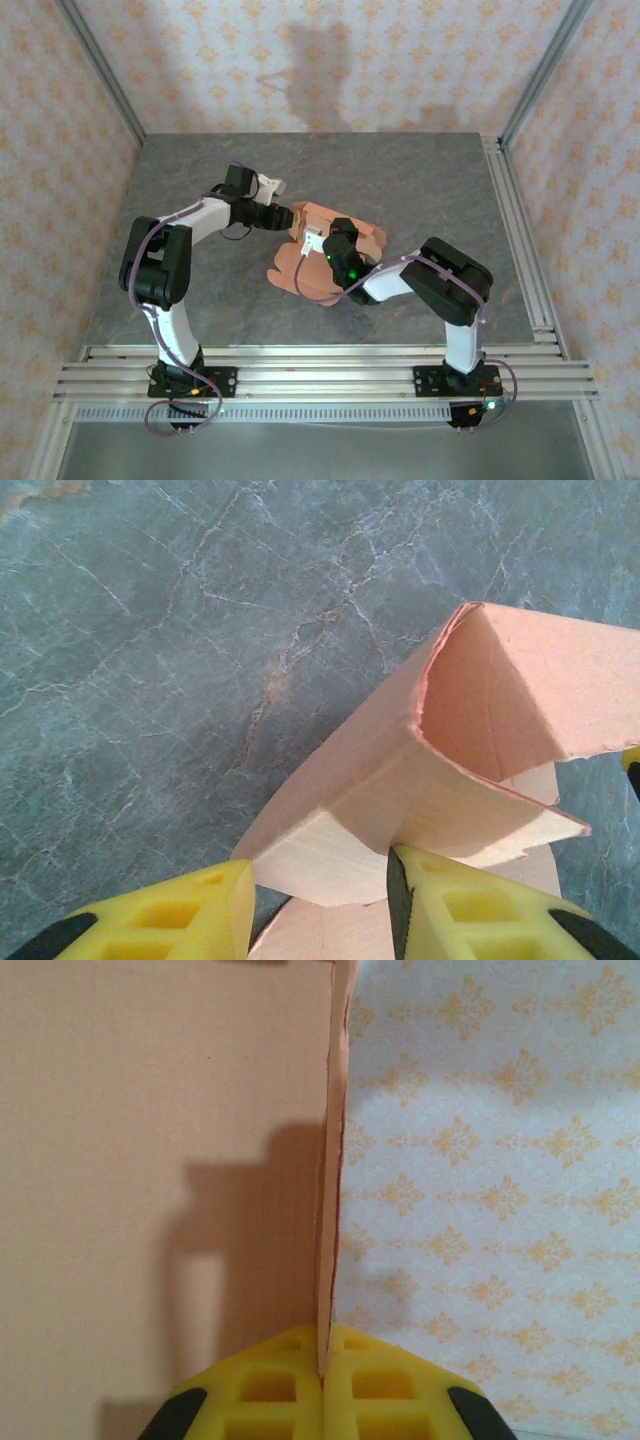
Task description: Fold the paper box
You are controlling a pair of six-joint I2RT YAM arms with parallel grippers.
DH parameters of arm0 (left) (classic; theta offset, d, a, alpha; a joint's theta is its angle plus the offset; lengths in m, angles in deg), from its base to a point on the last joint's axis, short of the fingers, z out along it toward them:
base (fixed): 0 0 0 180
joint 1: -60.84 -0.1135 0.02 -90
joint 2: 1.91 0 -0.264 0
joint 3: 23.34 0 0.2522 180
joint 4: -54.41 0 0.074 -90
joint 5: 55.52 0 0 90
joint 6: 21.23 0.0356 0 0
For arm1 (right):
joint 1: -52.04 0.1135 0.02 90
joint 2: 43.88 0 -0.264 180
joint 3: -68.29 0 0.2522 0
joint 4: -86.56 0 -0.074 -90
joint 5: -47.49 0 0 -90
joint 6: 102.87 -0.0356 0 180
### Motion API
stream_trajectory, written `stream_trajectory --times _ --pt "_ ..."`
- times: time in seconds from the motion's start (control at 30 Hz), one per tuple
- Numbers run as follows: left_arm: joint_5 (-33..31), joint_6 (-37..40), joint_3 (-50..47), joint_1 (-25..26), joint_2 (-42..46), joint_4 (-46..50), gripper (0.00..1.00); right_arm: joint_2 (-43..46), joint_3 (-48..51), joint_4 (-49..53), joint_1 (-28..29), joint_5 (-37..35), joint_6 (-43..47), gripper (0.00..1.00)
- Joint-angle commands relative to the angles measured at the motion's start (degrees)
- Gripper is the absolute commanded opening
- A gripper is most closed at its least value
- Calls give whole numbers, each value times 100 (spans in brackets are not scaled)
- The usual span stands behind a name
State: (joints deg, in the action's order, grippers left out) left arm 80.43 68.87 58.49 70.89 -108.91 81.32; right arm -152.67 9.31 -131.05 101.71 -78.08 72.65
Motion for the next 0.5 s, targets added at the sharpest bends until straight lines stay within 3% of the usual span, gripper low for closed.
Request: stream_trajectory --times 0.0,0.47 --pt "123 107 196 124 -132 112 40 147 -5 378 -23 63 -206 0" --pt "200 238 347 275 -358 260 40 120 -98 523 -19 87 -255 0"
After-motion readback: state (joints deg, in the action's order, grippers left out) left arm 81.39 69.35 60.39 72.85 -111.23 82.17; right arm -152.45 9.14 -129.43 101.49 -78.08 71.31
